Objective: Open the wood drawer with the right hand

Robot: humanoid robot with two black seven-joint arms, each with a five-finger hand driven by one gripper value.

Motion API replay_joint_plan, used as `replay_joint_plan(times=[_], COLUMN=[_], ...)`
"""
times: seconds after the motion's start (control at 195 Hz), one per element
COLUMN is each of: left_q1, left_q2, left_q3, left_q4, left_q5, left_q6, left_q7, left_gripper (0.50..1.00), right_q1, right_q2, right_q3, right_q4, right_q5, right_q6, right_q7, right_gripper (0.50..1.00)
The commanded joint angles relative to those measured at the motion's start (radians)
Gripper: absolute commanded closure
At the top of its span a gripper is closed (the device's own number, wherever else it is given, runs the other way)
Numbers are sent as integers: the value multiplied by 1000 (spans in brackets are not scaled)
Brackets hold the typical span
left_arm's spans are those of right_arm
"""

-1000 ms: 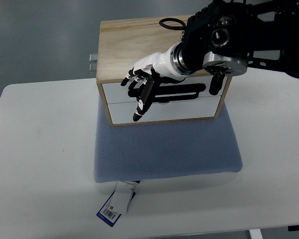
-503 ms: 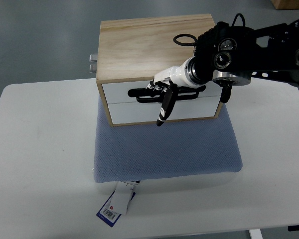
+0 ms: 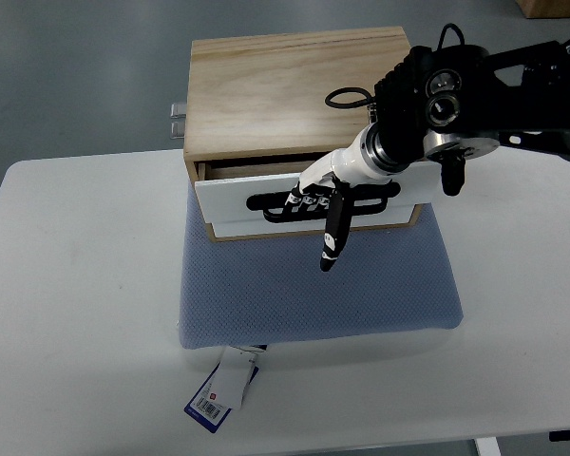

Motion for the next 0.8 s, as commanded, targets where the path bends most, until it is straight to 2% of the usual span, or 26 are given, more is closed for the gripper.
replay_joint_plan(times=[0.0, 0.313, 0.626, 0.795], left_q1=[0, 0, 0, 0], left_q2=[0, 0, 0, 0], left_q3=[0, 0, -1, -1], left_q4=[0, 0, 0, 0], left_q5=[0, 0, 0, 0], left_q6=[0, 0, 0, 0], left_q7=[0, 0, 0, 0], left_gripper=[500, 500, 500, 500], right_q1=[20, 70, 80, 92], right_q2=[-16, -64, -117, -126], right_q3=[1, 3, 6, 32], right_q4=[36, 106, 165, 174], right_q5=[2, 48, 137, 189], right_q6=[34, 97, 192, 204], right_q7=[0, 0, 0, 0], right_gripper=[558, 558, 558, 558])
